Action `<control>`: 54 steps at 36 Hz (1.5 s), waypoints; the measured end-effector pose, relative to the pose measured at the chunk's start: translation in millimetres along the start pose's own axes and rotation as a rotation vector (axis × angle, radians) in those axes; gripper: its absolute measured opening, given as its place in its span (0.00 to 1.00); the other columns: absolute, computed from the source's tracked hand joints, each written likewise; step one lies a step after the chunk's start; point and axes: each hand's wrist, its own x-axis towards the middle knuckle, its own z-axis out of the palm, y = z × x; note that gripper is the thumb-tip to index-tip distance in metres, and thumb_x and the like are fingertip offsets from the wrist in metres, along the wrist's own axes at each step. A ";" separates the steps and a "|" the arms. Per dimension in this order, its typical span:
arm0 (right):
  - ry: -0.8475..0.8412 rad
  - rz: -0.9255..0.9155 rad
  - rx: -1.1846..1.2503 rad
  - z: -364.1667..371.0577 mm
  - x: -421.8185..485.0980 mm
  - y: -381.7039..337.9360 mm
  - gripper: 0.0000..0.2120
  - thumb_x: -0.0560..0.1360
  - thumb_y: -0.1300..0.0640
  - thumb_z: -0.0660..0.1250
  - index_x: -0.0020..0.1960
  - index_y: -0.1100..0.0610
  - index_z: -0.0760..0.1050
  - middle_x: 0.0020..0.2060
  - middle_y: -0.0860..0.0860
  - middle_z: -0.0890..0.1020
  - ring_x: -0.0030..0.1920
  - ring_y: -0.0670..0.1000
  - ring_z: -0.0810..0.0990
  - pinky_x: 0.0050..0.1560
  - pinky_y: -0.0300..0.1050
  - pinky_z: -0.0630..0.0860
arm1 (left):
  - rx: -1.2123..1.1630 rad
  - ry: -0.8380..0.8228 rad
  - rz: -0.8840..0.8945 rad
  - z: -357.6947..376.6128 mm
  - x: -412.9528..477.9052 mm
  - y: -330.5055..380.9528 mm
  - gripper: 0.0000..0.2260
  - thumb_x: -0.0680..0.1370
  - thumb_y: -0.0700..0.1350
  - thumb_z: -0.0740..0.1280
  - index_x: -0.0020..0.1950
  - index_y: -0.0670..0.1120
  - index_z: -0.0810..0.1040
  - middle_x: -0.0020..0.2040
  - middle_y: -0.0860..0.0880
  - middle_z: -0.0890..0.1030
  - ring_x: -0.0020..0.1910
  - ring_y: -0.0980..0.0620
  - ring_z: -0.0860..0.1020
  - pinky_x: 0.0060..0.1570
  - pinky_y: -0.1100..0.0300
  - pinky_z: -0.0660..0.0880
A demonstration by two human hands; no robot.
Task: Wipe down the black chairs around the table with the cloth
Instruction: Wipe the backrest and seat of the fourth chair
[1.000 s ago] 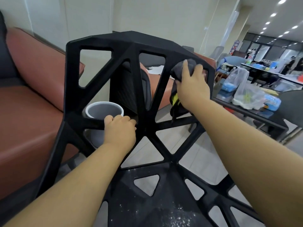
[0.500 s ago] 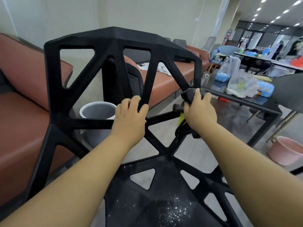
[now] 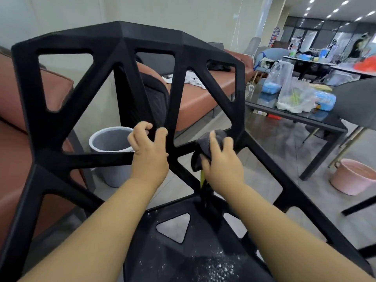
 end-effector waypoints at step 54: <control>0.221 -0.021 -0.020 -93.9 158.4 30.6 0.28 0.80 0.52 0.59 0.77 0.55 0.54 0.69 0.63 0.58 0.64 0.66 0.65 0.65 0.59 0.67 | 0.466 -0.580 0.267 27.6 49.1 39.9 0.10 0.81 0.40 0.56 0.61 0.47 0.70 0.48 0.48 0.79 0.45 0.47 0.78 0.37 0.56 0.70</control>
